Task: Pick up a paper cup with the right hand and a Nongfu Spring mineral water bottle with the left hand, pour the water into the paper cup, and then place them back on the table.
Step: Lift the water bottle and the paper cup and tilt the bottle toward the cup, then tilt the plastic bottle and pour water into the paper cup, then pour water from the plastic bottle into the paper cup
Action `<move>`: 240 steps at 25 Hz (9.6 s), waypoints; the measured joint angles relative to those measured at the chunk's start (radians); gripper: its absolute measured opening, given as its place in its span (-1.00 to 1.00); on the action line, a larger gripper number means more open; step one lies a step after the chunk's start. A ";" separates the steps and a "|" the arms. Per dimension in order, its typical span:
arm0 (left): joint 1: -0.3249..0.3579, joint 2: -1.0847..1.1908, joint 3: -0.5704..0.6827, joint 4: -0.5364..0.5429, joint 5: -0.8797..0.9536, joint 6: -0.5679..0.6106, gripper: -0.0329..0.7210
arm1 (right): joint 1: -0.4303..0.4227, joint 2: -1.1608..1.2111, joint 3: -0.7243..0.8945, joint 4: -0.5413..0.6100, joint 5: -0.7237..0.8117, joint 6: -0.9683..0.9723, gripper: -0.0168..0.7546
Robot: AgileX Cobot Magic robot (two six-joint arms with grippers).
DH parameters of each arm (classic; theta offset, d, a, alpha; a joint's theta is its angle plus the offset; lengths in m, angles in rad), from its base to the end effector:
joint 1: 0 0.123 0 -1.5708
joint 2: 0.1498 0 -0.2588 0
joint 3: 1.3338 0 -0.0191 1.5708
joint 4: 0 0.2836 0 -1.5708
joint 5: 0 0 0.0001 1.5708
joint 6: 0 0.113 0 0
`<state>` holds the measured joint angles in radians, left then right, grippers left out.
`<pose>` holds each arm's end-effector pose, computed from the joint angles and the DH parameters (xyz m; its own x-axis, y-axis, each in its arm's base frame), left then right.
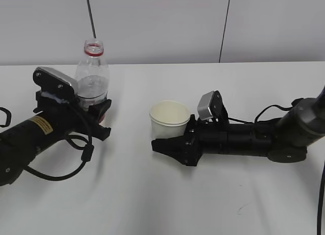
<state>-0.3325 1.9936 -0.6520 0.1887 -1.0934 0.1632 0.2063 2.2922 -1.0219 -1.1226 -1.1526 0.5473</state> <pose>0.3308 -0.1341 0.0582 -0.0351 0.2709 -0.9620 0.5015 0.8374 0.2175 0.3546 0.1692 0.0087 -0.2546 -0.1422 -0.9565 -0.9052 0.3832 0.1839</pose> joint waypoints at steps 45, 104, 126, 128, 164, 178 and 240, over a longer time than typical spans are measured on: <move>-0.001 -0.156 0.001 -0.218 0.093 1.141 -0.04 | 0.096 0.000 -0.220 -0.290 0.056 0.342 0.42; -0.001 -0.157 0.001 -0.295 0.008 1.399 -0.04 | 0.096 0.000 -0.240 -0.254 0.103 0.344 0.42; -0.001 -0.157 0.001 -0.309 -0.001 1.409 -0.04 | 0.096 0.000 -0.240 -0.231 0.107 0.238 0.41; -0.001 -0.157 0.001 -0.309 -0.001 1.411 -0.04 | 0.096 0.000 -0.240 -0.224 0.108 0.233 0.42; -0.001 -0.158 0.001 -0.317 -0.004 1.451 -0.04 | 0.096 0.000 -0.240 -0.215 0.125 0.220 0.41; -0.001 -0.158 0.001 -0.320 -0.010 1.453 -0.04 | 0.096 0.000 -0.240 -0.215 0.127 0.220 0.41; -0.044 0.056 0.001 -0.367 -0.023 -0.172 -0.04 | 0.088 0.000 -0.240 0.005 0.179 0.161 0.41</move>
<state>-0.3762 2.0496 -0.6509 -0.1781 -1.1159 -0.0092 0.2943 2.2922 -1.2615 -1.1172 -0.9733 0.7084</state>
